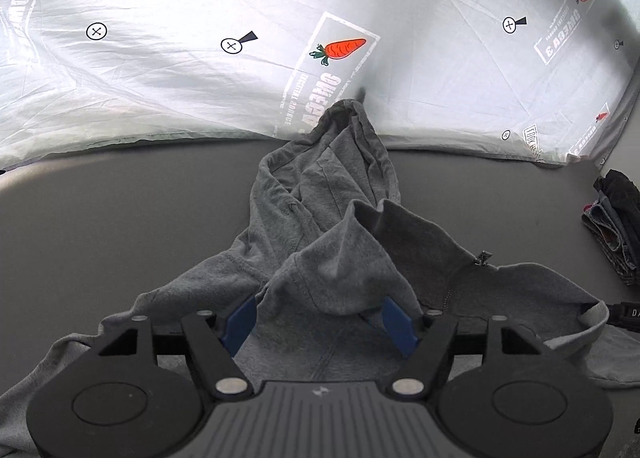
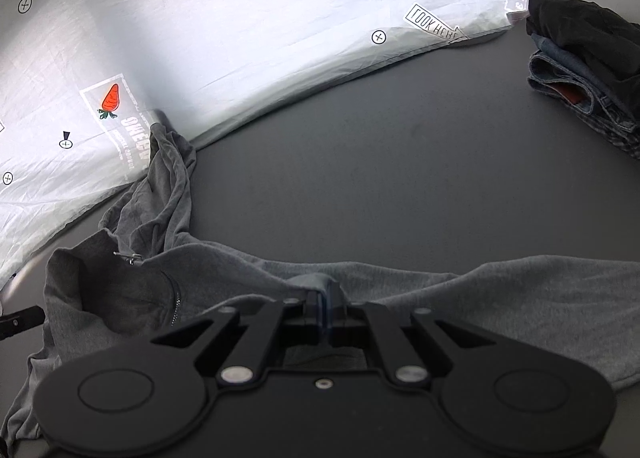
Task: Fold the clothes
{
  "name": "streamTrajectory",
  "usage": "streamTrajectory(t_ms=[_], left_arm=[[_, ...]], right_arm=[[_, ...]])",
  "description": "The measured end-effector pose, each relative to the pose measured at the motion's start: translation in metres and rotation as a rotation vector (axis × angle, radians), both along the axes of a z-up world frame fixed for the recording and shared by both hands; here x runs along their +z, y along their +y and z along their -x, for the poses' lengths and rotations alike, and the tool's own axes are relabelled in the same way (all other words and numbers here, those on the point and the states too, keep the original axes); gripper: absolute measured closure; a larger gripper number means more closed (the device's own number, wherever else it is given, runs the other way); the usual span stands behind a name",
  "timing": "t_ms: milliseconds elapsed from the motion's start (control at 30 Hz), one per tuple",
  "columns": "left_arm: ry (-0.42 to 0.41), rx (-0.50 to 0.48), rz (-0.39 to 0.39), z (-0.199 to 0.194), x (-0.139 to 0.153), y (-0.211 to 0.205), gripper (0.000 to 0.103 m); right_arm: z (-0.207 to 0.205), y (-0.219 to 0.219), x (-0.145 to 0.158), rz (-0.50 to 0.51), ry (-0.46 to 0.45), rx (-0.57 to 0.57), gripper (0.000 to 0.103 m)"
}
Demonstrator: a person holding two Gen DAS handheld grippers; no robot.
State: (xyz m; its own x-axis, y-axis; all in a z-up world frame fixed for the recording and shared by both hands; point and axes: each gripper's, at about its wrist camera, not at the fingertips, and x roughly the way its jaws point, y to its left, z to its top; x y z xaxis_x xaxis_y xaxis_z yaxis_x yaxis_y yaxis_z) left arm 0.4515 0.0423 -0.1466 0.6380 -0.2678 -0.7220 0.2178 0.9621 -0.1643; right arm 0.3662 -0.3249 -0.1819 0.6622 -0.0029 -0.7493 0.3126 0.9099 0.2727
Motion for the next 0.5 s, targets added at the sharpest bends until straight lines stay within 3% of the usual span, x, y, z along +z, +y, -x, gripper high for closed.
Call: streamTrajectory(t_ms=[200,400,467,500], left_arm=[[0.001,-0.010,-0.018,-0.048,0.008,-0.030,0.023],[0.099,-0.043,-0.258,-0.099,-0.016,-0.075,0.023],[0.130,-0.052,-0.311,-0.109,-0.025,-0.082,0.026],[0.142,-0.048,-0.326,-0.112,-0.029,-0.082,0.036]], right_arm=[[0.006,0.009,0.001,0.044,0.010,0.035,0.101],[0.012,0.020,0.001,0.096,0.022,0.075,0.101],[0.013,0.019,0.001,0.101,0.022,0.079,0.101],[0.013,0.019,0.001,0.103,0.022,0.079,0.101]])
